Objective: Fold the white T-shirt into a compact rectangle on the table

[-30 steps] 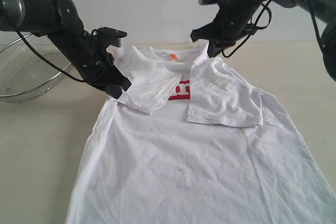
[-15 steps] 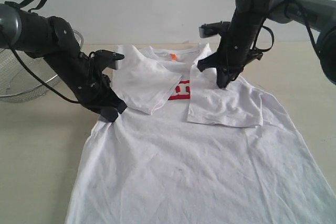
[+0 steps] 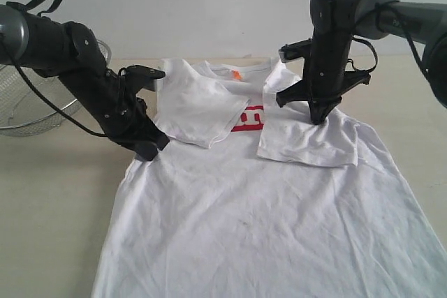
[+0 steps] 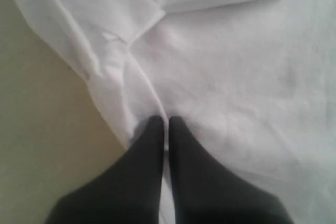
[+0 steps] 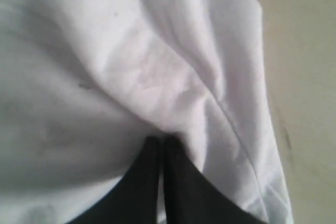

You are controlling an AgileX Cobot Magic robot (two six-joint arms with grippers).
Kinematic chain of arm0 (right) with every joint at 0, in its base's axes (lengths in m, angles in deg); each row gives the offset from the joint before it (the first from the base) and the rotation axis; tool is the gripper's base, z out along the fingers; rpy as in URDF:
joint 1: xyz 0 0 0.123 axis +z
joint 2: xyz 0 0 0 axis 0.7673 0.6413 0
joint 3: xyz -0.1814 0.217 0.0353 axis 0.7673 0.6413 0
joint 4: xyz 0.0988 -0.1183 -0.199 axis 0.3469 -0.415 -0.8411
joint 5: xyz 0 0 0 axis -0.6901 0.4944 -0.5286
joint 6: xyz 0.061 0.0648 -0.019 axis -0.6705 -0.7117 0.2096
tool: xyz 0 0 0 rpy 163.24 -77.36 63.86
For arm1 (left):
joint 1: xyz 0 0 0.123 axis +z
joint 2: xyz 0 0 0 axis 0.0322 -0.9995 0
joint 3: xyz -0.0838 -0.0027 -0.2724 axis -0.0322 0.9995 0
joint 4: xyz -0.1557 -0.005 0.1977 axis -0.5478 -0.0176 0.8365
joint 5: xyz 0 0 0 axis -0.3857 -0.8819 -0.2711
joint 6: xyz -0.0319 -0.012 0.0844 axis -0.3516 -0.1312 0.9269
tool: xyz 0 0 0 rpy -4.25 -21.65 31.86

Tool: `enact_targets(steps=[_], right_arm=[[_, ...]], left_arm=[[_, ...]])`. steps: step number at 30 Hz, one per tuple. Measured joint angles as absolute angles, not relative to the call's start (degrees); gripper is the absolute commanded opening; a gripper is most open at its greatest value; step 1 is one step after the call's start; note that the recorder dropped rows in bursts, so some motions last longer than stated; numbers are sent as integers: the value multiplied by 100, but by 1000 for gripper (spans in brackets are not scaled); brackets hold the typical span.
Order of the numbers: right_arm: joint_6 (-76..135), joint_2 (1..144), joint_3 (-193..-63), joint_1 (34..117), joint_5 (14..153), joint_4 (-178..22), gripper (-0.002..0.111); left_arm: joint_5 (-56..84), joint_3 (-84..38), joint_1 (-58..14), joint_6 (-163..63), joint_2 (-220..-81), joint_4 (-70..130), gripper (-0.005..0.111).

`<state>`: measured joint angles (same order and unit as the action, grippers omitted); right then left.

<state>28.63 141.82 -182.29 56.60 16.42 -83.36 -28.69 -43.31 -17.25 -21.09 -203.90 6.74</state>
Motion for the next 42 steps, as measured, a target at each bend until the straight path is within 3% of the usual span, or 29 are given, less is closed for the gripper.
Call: enact_targets(steps=[6, 13, 16, 21, 26, 33, 42], right_arm=[[3348, 13956, -18154, 5613, 2261, -7942, 0], [3647, 12341, -17862, 5550, 2295, -7725, 0], [3672, 11650, -16730, 5450, 2568, -7733, 0], [3655, 9276, -13483, 5379, 4070, -7298, 0], [3630, 7411, -11179, 5370, 4753, -7205, 0], [2902, 6294, -9545, 5370, 5296, -7127, 0], [2834, 6033, -9258, 5370, 3630, -7037, 0]], left_arm=[[-2831, -4319, -1725, -1956, -20270, 531, 4], [-2486, -4089, -1725, -2042, -18912, 440, 4], [-2025, -3454, -1725, -2250, -18282, 431, 4], [-1312, -1914, -1725, -2604, -16766, 2, 4], [-821, -267, -1725, -2616, -15158, -566, 4], [-633, 696, -1725, -2772, -14468, -1132, 4], [-1073, 1070, -1725, -2921, -14468, -1145, 4]])
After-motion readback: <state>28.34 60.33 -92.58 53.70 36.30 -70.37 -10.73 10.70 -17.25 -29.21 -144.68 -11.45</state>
